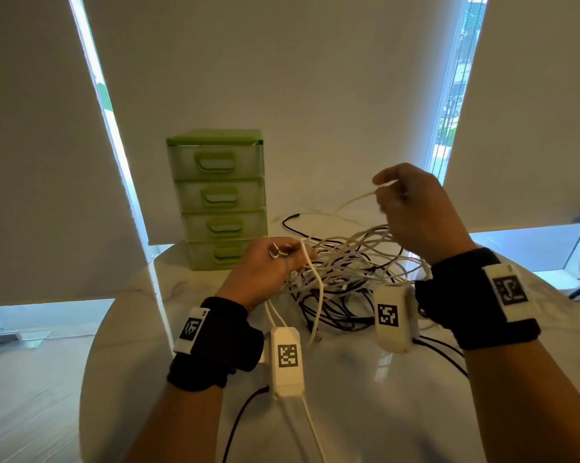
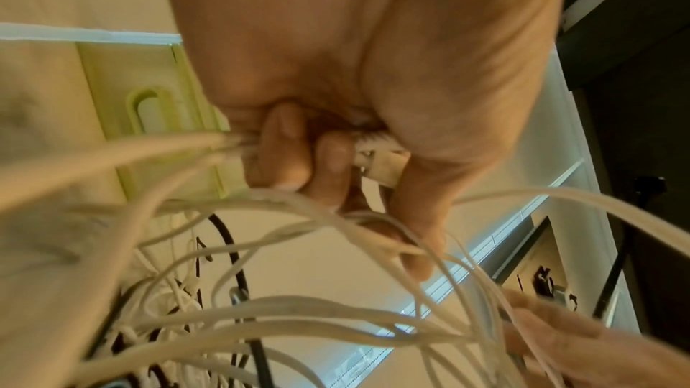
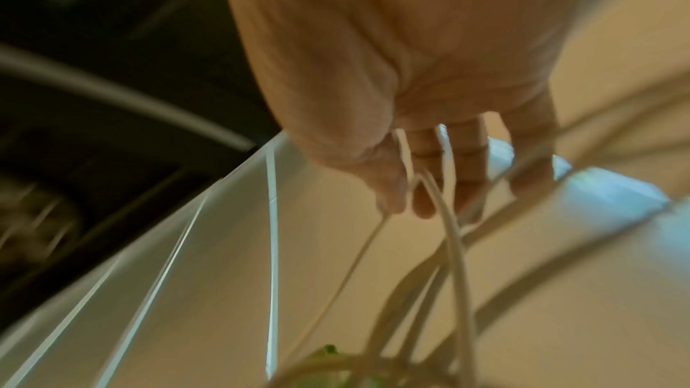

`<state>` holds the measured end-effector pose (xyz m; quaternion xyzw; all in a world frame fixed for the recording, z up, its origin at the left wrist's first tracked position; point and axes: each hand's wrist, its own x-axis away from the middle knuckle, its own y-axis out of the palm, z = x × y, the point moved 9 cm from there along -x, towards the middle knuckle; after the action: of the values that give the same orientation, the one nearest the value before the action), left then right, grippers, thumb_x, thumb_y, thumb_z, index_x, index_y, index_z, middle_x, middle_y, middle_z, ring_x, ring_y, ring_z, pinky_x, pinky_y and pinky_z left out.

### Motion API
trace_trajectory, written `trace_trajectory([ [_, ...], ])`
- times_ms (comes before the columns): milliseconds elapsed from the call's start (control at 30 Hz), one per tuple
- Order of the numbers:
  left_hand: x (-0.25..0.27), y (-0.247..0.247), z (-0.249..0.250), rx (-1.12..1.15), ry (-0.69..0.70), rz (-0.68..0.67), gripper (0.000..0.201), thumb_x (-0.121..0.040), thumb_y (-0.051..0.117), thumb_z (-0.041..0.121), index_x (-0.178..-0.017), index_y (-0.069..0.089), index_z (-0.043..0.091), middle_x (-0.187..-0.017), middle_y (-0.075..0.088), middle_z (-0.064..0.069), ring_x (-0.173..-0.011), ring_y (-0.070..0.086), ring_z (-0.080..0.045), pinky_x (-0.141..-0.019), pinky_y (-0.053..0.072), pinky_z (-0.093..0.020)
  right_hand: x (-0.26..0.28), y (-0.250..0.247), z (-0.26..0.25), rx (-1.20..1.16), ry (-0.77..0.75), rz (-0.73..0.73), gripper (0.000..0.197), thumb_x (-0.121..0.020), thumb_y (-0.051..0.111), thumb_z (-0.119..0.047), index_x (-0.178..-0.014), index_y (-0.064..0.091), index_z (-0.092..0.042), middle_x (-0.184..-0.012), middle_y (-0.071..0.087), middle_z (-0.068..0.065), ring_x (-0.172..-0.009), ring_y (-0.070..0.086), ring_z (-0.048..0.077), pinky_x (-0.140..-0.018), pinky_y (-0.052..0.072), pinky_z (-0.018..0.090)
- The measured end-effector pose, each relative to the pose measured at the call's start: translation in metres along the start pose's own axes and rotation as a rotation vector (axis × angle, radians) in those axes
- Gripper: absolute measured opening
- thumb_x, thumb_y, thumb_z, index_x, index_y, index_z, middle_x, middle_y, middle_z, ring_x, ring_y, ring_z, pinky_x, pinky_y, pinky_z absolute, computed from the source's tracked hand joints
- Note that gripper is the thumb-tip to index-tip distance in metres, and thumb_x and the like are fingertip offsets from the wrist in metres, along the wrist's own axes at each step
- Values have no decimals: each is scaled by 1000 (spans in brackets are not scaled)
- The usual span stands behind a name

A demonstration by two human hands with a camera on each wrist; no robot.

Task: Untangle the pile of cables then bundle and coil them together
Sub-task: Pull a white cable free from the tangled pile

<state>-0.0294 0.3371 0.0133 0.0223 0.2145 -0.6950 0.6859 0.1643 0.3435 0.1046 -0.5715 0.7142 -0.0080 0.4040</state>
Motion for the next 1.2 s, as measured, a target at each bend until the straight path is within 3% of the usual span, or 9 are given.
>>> trace_trajectory([
  [100,0,4,5,-21,48,-6,11,-90,66,19,-90,77,20,-73,73,14,-69,63,5,-62,42,-7,11,17,-34,443,-260,-141,54,-90,63,-20,-139,45,-34,-132,47,-2,-118,45,15,-106,35,42],
  [233,-1,3,15,-2,107,48,13,-90,66,21,-87,77,14,-68,70,7,-57,59,4,-57,41,-6,27,55,-39,483,-288,-396,19,-94,57,-32,-108,69,-29,-101,65,-11,-95,59,12,-99,43,43],
  [400,-1,8,-2,-164,2,-84,13,-87,68,21,-76,75,21,-67,69,6,-57,57,3,-60,42,-18,1,-1,-28,-148,-159,14,15,-92,60,-16,-84,72,-15,-64,63,-6,-56,57,4,-65,48,22],
  [533,1,1,-14,-59,-115,-40,19,-92,60,17,-81,75,13,-62,66,6,-44,48,4,-45,34,-10,-9,-40,8,-128,6,143,19,-89,62,-22,-72,69,-23,-65,68,-4,-63,62,14,-71,51,31],
  [633,4,-1,-15,95,-162,-57,26,-94,55,17,-78,76,16,-63,63,0,-40,34,-2,-41,21,-16,-7,-34,26,154,132,53,24,-86,66,-27,-110,69,-26,-105,70,0,-103,63,23,-95,47,38],
  [767,7,4,-4,100,-117,-101,30,-94,55,14,-75,77,21,-56,61,6,-43,28,-5,-42,19,-17,11,2,-28,374,-189,-151,72,-85,69,-26,-146,33,-38,-148,39,-6,-136,34,19,-114,26,47],
  [900,9,11,11,147,-27,-145,26,-93,57,17,-77,77,20,-60,60,-6,-46,27,-11,-48,14,-27,26,60,-35,443,-270,-389,20,-92,58,-32,-111,66,-36,-113,60,-18,-117,52,10,-111,27,51],
  [1100,10,14,0,34,-95,-219,23,-95,55,15,-78,70,13,-57,60,2,-39,44,1,-42,29,-12,-5,-23,0,-17,-81,194,15,-88,65,-30,-95,76,-22,-75,66,-10,-82,65,18,-81,50,32],
  [1200,6,6,-3,144,-118,-96,22,-97,48,7,-85,66,5,-60,63,1,-37,47,3,-40,33,-7,-5,-19,3,13,-69,105,12,-88,65,-28,-91,76,-22,-70,65,-10,-76,63,15,-68,43,24],
])
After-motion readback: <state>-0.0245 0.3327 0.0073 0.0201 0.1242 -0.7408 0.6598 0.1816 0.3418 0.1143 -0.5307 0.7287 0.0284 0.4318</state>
